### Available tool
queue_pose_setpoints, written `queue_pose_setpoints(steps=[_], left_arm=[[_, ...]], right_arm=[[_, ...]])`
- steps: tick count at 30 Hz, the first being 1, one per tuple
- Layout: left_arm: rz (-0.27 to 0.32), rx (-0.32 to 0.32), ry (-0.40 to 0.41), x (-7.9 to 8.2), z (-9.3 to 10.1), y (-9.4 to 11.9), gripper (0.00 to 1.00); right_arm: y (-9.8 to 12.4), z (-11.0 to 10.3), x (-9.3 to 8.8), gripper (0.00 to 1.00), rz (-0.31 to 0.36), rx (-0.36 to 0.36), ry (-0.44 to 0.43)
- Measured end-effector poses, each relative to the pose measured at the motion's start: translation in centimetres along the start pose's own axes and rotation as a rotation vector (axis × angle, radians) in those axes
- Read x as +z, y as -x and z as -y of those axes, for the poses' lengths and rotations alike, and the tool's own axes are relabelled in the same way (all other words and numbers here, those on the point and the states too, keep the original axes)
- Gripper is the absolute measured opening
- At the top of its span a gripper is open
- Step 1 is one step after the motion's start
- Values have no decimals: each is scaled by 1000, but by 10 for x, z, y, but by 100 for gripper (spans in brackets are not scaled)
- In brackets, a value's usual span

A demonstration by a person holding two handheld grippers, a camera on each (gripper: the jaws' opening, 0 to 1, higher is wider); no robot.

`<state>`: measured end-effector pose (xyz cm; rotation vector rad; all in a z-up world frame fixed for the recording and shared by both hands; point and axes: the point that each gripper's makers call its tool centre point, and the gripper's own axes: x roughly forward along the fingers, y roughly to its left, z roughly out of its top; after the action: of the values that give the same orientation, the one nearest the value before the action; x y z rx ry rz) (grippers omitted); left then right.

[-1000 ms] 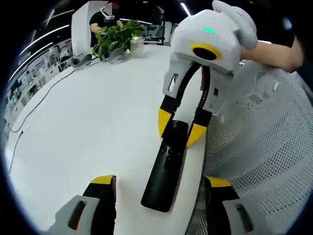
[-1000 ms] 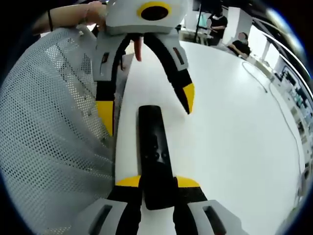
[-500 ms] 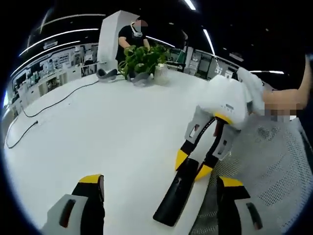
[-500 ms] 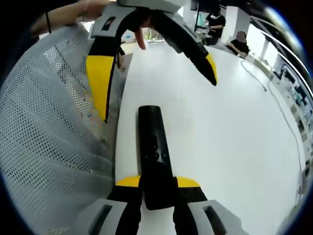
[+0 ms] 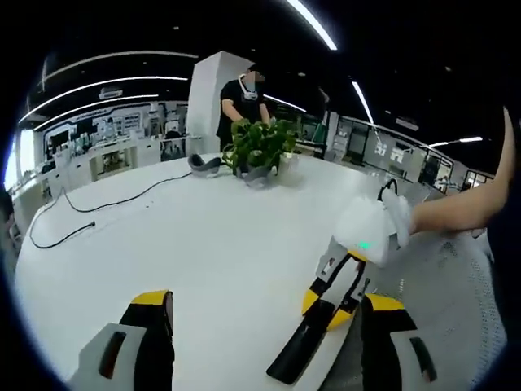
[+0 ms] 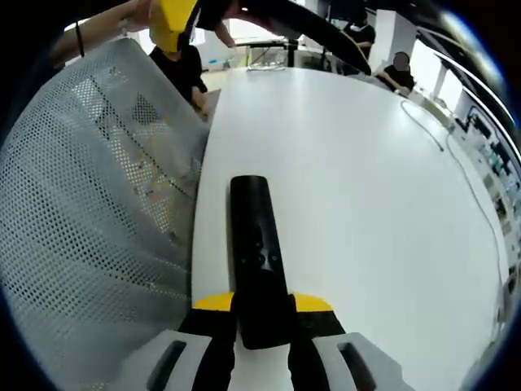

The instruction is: Press the specified remote control buttons in sequence, fully releasing each button before pressing the next.

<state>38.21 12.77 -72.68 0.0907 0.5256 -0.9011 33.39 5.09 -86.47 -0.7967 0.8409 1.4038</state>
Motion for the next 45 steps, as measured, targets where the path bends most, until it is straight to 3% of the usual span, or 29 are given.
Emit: queue_pose_setpoints(steps=[4,13,21,27,30,45], left_arm=[[49,13,29,6,2,11,100],[97,77,35,8,2,33,100],[98,118,47,-2,0,45,100],[138,142,69,-1,2,52,100],[105,180,33,-4,0,54,100],[154,230,63,-9,17,70,100]], right_arm=[[0,0,0,22,-1,-1,1],[0,0,0,22,-1,-1,0],[0,0,0,22,-2,-3,1],[0,0,0,22,-2,-5,0],[0,0,0,22,-1,-6,0],[0,0,0,22,6,-14,-6]])
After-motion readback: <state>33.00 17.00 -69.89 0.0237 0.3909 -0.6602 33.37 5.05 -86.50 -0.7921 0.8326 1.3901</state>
